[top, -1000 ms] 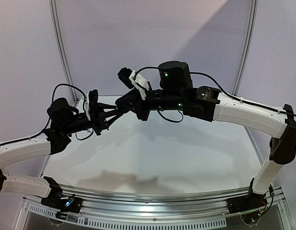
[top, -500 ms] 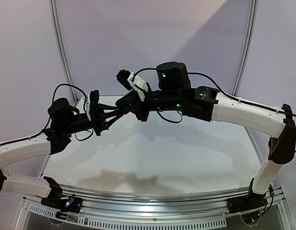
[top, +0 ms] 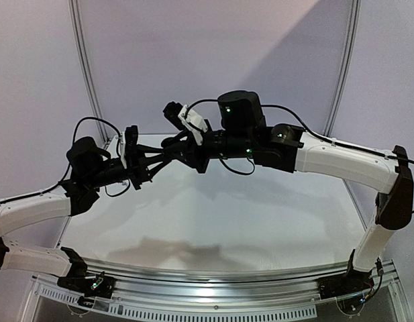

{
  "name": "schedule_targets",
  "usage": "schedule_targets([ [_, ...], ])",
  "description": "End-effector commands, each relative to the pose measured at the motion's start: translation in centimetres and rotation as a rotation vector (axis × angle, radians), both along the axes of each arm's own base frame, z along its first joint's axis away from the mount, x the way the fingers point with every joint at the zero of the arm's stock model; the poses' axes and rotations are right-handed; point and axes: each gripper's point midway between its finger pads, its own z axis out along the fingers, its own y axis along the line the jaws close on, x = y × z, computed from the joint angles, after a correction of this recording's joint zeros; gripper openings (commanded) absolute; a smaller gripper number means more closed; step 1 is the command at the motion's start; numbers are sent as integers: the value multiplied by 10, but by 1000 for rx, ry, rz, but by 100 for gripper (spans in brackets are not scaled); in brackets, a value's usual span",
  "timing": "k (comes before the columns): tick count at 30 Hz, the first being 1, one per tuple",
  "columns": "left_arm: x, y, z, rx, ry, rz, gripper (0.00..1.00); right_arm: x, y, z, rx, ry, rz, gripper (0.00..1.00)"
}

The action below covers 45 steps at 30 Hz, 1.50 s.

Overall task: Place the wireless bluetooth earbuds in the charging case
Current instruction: Insert the right earbud into the right side groove of the charging case.

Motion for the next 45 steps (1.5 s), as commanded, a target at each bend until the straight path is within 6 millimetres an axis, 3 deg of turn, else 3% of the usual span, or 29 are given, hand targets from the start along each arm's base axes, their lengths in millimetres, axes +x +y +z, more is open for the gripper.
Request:
schedule_targets([
  [1,-2,2,21,-26,-69,0,0,3,-4,-9,-39,7,-14,26],
  [5,-2,2,21,-25,-74,-2,0,10,-3,-16,-70,-5,-37,25],
  [14,-1,3,21,-21,-87,7,0,12,2,-16,-64,-15,-34,9],
  [24,9,7,20,-4,-116,76,0,18,3,13,59,6,-82,4],
  [27,8,7,20,-1,-120,77,0,18,1,12,55,4,-84,5],
  [31,6,6,19,0,-118,62,0,17,5,9,46,-11,-66,21],
  [45,7,5,20,-1,-122,62,0,13,10,-13,-20,5,-40,22],
])
